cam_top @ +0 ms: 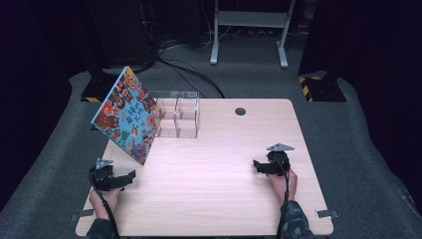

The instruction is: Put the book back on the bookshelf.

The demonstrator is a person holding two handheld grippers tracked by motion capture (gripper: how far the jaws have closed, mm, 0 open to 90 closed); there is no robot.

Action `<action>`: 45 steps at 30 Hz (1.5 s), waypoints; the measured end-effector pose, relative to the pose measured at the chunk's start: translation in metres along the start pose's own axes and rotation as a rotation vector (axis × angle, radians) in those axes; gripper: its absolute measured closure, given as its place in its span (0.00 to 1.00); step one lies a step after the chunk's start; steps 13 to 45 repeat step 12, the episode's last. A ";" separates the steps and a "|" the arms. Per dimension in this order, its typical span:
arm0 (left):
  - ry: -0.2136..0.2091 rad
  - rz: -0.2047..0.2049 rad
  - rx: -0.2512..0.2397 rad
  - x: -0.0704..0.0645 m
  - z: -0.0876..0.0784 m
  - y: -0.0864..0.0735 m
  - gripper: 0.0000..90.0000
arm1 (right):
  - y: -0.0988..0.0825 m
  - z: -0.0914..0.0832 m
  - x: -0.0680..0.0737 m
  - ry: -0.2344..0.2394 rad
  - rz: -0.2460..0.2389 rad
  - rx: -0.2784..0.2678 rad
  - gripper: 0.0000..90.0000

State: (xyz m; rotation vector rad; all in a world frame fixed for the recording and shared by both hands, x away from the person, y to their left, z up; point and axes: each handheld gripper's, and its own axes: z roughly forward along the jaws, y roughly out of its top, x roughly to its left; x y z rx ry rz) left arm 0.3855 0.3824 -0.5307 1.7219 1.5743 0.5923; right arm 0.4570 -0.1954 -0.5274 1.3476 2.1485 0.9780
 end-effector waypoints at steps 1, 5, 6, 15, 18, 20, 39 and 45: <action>-0.002 -0.002 -0.001 0.000 0.001 0.000 0.00 | 0.000 0.000 0.001 -0.005 0.008 0.002 0.16; 0.000 0.003 0.008 0.000 0.000 0.000 0.00 | 0.000 0.001 0.001 -0.008 -0.008 0.000 0.15; 0.003 0.006 0.011 -0.001 0.000 0.000 0.00 | 0.000 0.001 0.001 -0.004 -0.001 0.007 0.14; 0.021 0.037 0.030 -0.004 0.001 -0.001 0.00 | 0.001 0.002 0.002 -0.005 0.002 0.010 0.09; 0.021 0.037 0.030 -0.004 0.001 -0.001 0.00 | 0.001 0.002 0.002 -0.005 0.002 0.010 0.09; 0.021 0.037 0.030 -0.004 0.001 -0.001 0.00 | 0.001 0.002 0.002 -0.005 0.002 0.010 0.09; 0.021 0.037 0.030 -0.004 0.001 -0.001 0.00 | 0.001 0.002 0.002 -0.005 0.002 0.010 0.09; 0.021 0.037 0.030 -0.004 0.001 -0.001 0.00 | 0.001 0.002 0.002 -0.005 0.002 0.010 0.09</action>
